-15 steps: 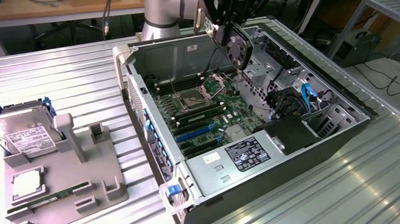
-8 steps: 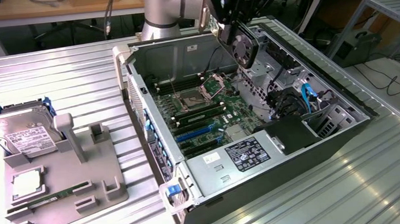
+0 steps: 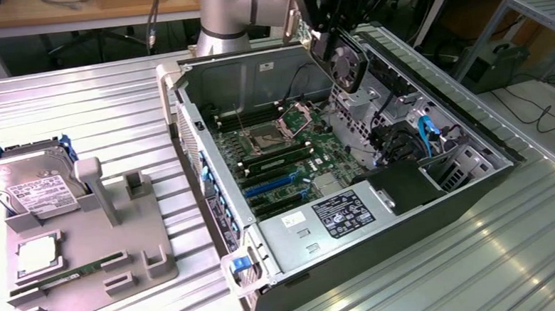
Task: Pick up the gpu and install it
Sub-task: 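Pick up the gpu and move the gpu toward the slot, then insert the gpu into the slot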
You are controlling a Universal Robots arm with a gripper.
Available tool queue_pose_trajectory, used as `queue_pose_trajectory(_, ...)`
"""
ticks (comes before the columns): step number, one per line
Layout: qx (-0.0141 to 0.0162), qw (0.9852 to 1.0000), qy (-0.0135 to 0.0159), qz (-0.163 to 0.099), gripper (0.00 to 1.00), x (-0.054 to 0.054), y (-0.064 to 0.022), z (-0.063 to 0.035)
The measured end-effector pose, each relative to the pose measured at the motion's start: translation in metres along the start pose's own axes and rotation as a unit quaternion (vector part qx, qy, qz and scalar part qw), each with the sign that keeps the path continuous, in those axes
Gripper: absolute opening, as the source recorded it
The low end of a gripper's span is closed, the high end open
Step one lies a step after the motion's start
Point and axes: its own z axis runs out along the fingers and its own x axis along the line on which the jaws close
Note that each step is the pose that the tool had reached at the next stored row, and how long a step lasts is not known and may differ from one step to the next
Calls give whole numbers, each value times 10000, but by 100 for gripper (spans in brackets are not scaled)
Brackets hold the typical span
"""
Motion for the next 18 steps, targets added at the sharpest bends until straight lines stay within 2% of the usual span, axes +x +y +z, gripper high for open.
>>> queue_pose_trajectory(8, 0, 10000, 0, 0, 27, -98, -2, 1)
queue_pose_trajectory(18, 0, 10000, 0, 0, 27, -103, -2, 1)
